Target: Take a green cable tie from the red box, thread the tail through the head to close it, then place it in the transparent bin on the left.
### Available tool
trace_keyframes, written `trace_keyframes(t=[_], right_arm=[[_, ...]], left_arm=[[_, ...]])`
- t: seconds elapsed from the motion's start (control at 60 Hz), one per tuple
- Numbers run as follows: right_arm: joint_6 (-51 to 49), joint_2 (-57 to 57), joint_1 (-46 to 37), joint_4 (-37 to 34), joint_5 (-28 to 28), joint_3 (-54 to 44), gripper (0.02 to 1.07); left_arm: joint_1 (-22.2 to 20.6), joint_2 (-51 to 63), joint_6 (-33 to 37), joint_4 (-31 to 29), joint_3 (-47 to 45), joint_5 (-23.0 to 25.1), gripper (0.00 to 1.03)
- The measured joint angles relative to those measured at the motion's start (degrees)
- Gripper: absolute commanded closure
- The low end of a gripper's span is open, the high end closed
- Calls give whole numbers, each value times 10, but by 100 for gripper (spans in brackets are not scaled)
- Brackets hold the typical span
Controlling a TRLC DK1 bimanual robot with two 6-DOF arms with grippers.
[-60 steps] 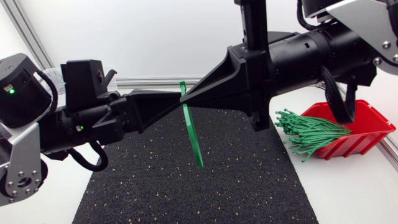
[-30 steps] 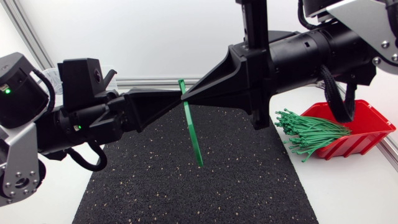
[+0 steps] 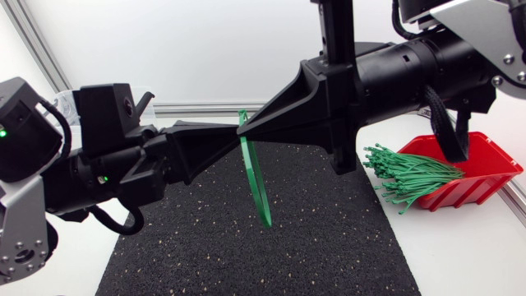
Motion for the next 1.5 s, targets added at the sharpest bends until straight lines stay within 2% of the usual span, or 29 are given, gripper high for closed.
trace_keyframes(t=[0.133,0.767,0.867,1.05,1.25,1.35,1.433,1.5], right_arm=[[4,-2,0,2,0,0,102],[15,-2,-16,13,3,-11,102],[17,1,-18,19,0,-11,101],[17,4,-15,21,-2,-11,101],[17,2,-3,17,5,-11,76],[17,1,2,12,14,-11,72],[17,0,5,-2,16,-11,64],[17,-2,6,-4,16,-11,64]], left_arm=[[-17,0,17,-2,-13,-6,100],[-21,-23,25,-6,-15,-17,100],[-31,-37,24,-12,-19,-37,100],[-33,-52,24,-25,-24,-45,100],[-30,-47,29,-22,-24,-42,100],[-23,-37,37,-16,-24,-38,100],[-16,-30,38,-8,-24,-38,100],[-8,-28,39,-5,-24,-38,100]])
